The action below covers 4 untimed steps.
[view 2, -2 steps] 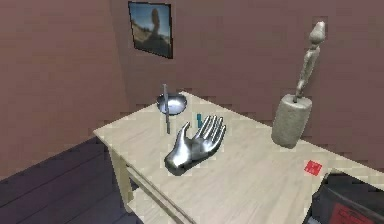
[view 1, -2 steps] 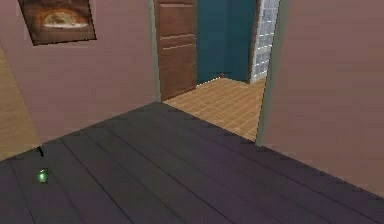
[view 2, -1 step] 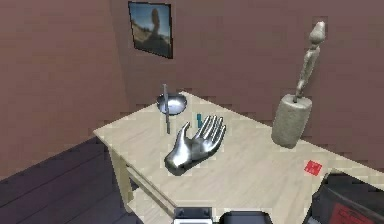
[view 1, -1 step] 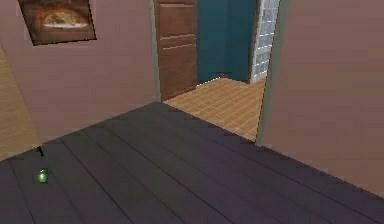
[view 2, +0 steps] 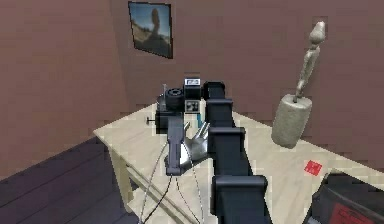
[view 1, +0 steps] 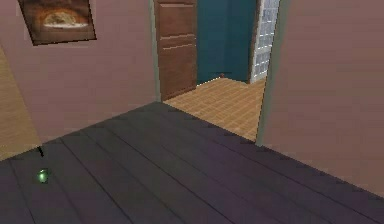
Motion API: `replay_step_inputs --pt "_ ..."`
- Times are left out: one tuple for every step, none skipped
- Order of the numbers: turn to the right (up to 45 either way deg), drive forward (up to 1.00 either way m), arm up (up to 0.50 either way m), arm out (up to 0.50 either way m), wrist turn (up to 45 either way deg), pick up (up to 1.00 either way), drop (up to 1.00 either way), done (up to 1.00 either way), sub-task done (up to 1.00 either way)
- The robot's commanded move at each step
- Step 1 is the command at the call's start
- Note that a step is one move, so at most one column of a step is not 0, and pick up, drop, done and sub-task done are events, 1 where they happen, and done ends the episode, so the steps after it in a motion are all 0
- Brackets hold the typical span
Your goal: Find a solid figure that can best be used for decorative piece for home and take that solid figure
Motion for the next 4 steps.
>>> replay_step_inputs --pt "0.0 0.00 0.00 0.00 45.0 0.00 0.00 0.00 0.00" --pt "0.0 0.00 0.00 0.00 45.0 0.00 0.00 0.00 0.00" --pt "0.0 0.00 0.00 0.00 45.0 0.00 0.00 0.00 0.00" --pt "0.0 0.00 0.00 0.00 42.0 0.00 0.00 0.00 0.00"
